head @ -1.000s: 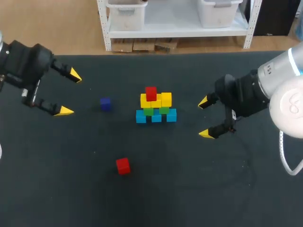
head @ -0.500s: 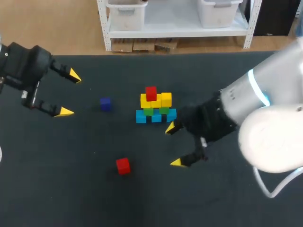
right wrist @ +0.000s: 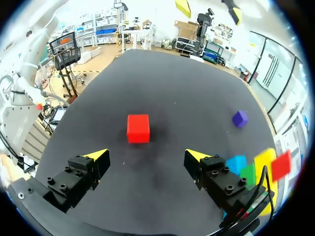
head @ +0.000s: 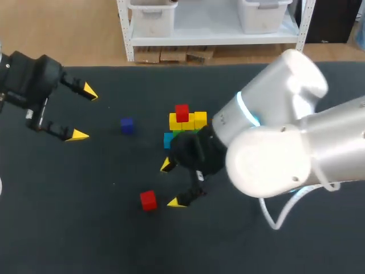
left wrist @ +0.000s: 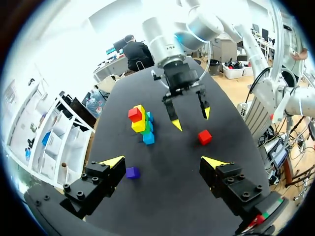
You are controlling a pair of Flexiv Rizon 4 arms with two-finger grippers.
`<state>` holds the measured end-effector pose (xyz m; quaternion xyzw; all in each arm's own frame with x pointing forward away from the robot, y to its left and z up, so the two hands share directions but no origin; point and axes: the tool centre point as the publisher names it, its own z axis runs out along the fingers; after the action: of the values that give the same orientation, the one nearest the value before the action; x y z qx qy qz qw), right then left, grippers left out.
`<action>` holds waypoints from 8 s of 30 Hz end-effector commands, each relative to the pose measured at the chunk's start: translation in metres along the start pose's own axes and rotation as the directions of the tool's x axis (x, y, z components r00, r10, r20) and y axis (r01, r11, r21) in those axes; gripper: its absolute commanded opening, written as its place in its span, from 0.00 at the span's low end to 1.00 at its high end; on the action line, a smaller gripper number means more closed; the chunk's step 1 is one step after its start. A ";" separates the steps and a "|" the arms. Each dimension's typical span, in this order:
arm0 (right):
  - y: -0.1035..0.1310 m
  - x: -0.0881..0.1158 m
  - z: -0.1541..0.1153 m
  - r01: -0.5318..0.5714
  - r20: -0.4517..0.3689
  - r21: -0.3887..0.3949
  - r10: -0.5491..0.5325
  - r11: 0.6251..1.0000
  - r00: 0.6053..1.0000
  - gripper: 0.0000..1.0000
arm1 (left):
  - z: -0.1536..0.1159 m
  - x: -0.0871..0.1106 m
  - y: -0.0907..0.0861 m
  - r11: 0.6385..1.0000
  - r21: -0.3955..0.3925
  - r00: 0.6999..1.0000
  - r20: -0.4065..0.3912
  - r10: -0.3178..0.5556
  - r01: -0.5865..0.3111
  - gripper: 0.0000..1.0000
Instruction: Place the blue cubes, place green cubes on the blue cubes, place the yellow cubes on the green cubes, then place the red cubes on the yellow cubes, and place purple cube on the red cubes.
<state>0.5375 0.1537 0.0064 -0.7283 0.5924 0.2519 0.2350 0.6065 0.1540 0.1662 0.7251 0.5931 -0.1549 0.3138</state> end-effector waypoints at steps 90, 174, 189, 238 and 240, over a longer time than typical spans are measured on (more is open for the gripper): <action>-0.115 0.030 -0.154 -0.065 -0.016 0.207 0.070 0.976 0.997 0.00 | 0.000 0.001 -0.001 1.000 -0.004 1.000 0.003 0.003 -0.003 1.00; -0.154 0.031 -0.126 -0.059 -0.002 0.148 0.060 0.987 0.998 0.00 | 0.000 0.001 -0.001 1.000 -0.004 1.000 0.003 0.003 -0.003 1.00; -0.156 0.031 -0.125 -0.061 -0.002 0.145 0.062 0.988 0.998 0.00 | 0.000 0.001 -0.001 1.000 -0.004 1.000 0.003 0.003 -0.003 1.00; -0.148 0.031 -0.145 -0.085 0.014 0.178 0.084 0.980 0.996 1.00 | 0.000 0.001 -0.001 1.000 -0.004 1.000 0.003 0.003 -0.003 1.00; -0.145 0.035 -0.151 -0.105 0.031 0.189 0.101 0.976 0.994 1.00 | 0.000 0.001 -0.001 1.000 -0.004 1.000 0.003 0.003 -0.003 1.00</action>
<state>0.7105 0.0700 0.1020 -0.6738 0.6458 0.2160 0.2868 0.6060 0.1538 0.1665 0.7249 0.5935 -0.1544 0.3136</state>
